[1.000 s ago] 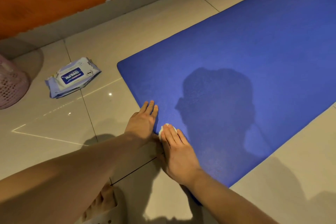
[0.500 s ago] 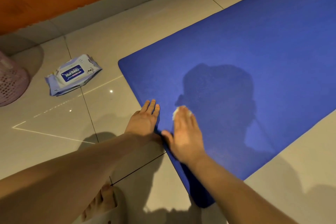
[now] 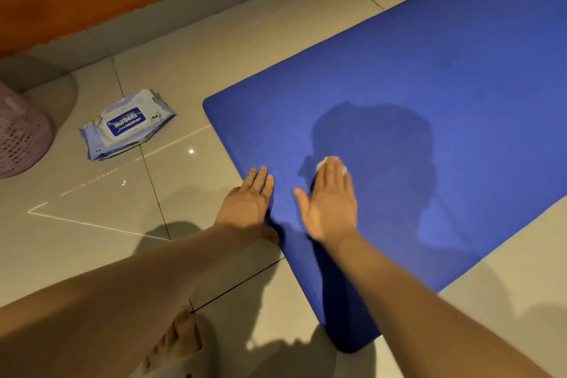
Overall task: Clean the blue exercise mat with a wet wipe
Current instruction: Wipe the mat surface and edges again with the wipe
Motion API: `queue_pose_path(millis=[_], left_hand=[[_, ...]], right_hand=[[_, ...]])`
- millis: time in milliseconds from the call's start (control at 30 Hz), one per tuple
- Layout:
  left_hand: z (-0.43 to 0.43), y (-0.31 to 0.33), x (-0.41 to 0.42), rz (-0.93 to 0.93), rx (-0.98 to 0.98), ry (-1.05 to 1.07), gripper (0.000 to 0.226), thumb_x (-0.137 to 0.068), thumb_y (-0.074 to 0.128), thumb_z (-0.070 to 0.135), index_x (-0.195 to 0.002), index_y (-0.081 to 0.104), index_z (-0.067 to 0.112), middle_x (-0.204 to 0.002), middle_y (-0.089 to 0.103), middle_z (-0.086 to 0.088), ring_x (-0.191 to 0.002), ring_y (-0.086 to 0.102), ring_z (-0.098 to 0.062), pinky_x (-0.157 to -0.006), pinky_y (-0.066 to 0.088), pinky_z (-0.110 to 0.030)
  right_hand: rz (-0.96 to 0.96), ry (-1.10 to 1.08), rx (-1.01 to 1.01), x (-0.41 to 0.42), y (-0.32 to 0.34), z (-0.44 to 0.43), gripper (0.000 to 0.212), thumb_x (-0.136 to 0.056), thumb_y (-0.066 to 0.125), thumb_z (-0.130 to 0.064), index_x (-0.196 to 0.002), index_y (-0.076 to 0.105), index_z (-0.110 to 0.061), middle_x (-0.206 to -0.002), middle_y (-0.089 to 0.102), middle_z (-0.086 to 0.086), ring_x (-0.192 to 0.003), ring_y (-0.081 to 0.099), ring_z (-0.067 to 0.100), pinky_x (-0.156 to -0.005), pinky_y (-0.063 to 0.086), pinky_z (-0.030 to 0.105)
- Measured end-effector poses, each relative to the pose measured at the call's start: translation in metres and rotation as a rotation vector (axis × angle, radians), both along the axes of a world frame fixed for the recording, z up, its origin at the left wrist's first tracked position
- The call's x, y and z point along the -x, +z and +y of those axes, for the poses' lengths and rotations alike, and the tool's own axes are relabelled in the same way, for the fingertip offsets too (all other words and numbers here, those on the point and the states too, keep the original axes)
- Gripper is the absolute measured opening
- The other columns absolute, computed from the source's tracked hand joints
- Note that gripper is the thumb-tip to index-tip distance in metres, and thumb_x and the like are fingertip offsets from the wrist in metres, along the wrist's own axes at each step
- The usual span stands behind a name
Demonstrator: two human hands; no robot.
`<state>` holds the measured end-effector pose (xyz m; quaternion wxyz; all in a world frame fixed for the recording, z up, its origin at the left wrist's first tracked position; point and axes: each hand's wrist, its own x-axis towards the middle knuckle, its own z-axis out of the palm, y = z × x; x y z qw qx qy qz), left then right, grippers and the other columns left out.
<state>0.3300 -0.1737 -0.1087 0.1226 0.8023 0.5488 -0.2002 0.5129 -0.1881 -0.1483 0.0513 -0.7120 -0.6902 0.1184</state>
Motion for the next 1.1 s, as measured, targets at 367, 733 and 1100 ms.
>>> queue_pose_path(millis=[367, 733, 1100], left_hand=[[0.0, 0.008, -0.001, 0.004, 0.046, -0.007, 0.135, -0.074, 0.065, 0.081, -0.163, -0.008, 0.01, -0.17, -0.015, -0.009, -0.157, -0.011, -0.027, -0.123, 0.021, -0.035], [0.0, 0.022, -0.005, -0.346, -0.04, 0.556, 0.071, -0.091, 0.07, 0.041, -0.151, 0.044, 0.016, -0.155, 0.037, -0.008, -0.141, 0.041, -0.028, -0.112, 0.038, -0.035], [0.017, 0.031, -0.025, -0.937, 0.182, 1.455, 0.032, -0.085, 0.076, 0.01, -0.112, 0.063, -0.003, -0.108, 0.07, -0.017, -0.096, 0.069, -0.039, -0.078, 0.054, -0.034]], right_hand=[[-0.143, 0.678, -0.12, -0.048, 0.007, -0.082, 0.064, -0.106, 0.036, -0.045, -0.155, 0.035, -0.003, -0.16, 0.036, 0.013, -0.152, 0.026, 0.029, -0.122, 0.027, 0.047], [0.206, 0.044, 0.161, 0.019, 0.02, -0.011, 0.076, -0.102, 0.035, -0.053, -0.152, 0.029, 0.003, -0.162, 0.023, 0.016, -0.152, 0.017, 0.03, -0.125, 0.016, 0.043], [0.028, 0.592, -0.115, -0.04, 0.009, -0.115, 0.051, -0.089, 0.052, -0.016, -0.14, 0.055, -0.01, -0.149, 0.05, 0.004, -0.143, 0.042, 0.024, -0.118, 0.026, 0.038]])
